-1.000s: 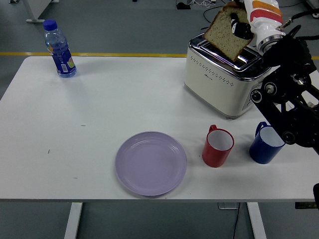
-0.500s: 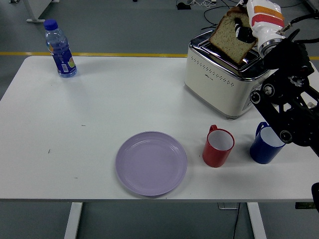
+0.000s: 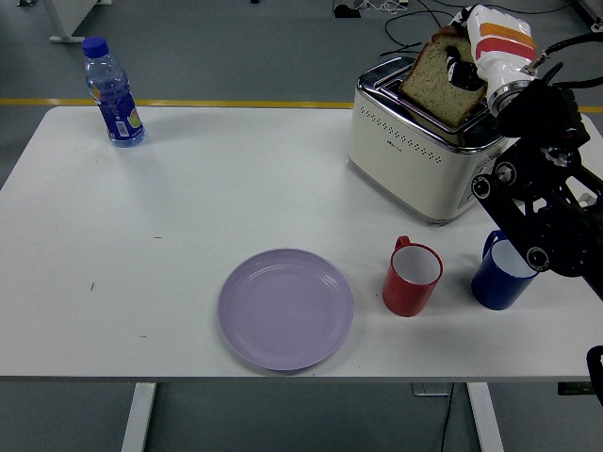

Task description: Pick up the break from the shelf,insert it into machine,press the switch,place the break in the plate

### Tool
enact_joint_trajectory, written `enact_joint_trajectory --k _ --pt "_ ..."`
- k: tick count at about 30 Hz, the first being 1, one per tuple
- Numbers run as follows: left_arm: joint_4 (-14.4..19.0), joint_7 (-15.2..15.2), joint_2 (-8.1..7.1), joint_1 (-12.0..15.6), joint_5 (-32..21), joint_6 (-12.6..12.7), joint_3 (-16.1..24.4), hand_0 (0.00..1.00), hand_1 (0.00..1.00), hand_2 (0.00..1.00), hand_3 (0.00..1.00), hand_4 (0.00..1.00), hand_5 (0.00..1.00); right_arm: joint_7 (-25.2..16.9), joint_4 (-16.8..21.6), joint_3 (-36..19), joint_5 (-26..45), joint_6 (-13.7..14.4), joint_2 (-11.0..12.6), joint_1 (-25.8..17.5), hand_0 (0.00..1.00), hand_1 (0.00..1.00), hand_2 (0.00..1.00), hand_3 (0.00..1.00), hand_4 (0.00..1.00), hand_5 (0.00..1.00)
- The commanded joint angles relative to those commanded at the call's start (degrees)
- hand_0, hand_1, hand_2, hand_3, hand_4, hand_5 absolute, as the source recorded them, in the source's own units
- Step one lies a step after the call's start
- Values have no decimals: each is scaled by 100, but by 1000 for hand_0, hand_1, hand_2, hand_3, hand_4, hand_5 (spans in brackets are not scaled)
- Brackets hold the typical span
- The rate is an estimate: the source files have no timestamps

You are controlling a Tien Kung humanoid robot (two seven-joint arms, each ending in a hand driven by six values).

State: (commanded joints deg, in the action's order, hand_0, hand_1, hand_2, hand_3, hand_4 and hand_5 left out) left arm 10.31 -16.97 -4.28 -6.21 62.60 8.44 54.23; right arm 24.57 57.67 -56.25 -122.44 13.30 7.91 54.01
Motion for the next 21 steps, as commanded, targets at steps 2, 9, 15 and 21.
enact_joint_trajectory --k 2,9,15,21 --pt "0 0 0 0 -1 0 0 651 569 593 602 311 961 7 -14 4 -4 -25 -6 4 338 431 512 568 490 2" --pt "0 3 1 0 -9 4 -4 651 569 594 602 312 960 11 -112 1 -142 -296 -45 10 624 631 690 736 621 2" --pt "0 0 4 1 6 2 5 651 569 594 602 312 961 -125 -146 18 -50 -402 -60 11 889 820 957 962 749 20" --pt "0 0 4 -4 -12 3 -9 651 569 594 602 312 963 -222 -158 12 57 -265 -57 8 931 873 996 998 778 32"
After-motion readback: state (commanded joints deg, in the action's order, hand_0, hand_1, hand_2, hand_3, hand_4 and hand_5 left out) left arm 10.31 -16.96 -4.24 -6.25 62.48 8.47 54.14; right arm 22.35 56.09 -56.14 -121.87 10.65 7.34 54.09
